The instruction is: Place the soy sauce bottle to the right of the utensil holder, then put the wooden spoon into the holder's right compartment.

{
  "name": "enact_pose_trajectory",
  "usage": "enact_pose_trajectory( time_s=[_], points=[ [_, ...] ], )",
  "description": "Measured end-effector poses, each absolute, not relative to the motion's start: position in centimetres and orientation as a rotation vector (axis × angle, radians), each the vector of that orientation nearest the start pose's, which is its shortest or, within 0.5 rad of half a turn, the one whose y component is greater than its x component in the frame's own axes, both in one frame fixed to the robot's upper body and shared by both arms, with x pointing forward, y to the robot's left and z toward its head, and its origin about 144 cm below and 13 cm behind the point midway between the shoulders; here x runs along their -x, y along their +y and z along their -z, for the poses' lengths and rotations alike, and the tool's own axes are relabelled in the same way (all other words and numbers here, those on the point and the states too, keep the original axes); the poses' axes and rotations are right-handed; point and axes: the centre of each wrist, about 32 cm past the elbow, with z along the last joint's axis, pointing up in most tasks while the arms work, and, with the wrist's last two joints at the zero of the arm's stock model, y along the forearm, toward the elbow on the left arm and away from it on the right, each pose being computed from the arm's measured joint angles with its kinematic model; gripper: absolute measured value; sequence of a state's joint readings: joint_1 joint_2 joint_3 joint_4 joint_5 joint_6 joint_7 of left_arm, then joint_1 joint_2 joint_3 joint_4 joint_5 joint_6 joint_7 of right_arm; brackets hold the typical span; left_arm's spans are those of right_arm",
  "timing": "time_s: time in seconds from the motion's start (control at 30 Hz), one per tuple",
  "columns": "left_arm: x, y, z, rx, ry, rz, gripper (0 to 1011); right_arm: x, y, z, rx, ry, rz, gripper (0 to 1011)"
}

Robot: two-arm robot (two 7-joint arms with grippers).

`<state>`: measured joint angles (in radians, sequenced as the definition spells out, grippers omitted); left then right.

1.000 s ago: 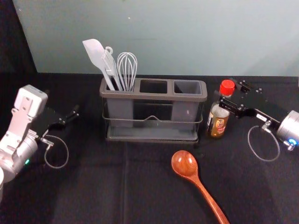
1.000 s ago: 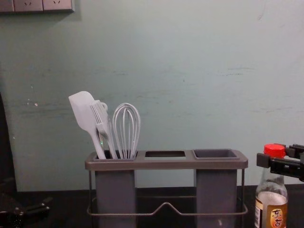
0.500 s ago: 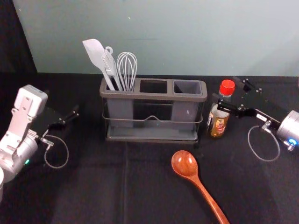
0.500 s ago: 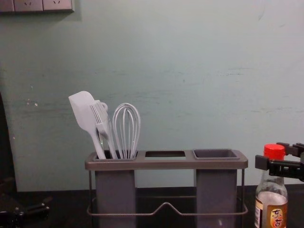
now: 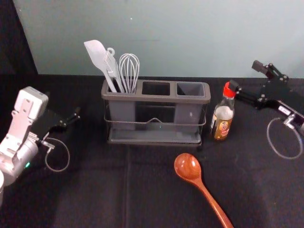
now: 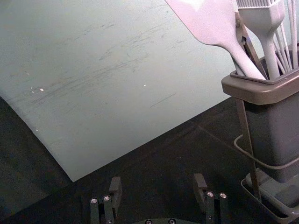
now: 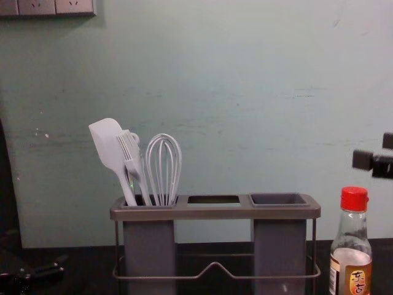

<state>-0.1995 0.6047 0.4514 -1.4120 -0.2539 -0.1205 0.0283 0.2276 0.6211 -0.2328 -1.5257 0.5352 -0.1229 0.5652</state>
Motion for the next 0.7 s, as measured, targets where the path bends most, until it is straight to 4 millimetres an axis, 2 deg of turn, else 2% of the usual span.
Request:
enact_pose_trajectory(
  time_s=[0.23,0.47,0.7],
  points=[
    [-48.9,31.0,-114.0,-0.304,-0.285,-1.248,1005,-48.5,-34.0,-125.1,0.016,-0.179,0.799,1004],
    [-48.9,31.0,-114.0,-0.304,-0.285,-1.248,1005,-46.5,-32.8,-126.6,0.068,-0.143,0.741,1004],
    [-48.9,31.0,-114.0,-0.304,-0.285,-1.248,1005,-44.6,-29.8,-127.8,0.252,-0.03,0.75,1004]
  ],
)
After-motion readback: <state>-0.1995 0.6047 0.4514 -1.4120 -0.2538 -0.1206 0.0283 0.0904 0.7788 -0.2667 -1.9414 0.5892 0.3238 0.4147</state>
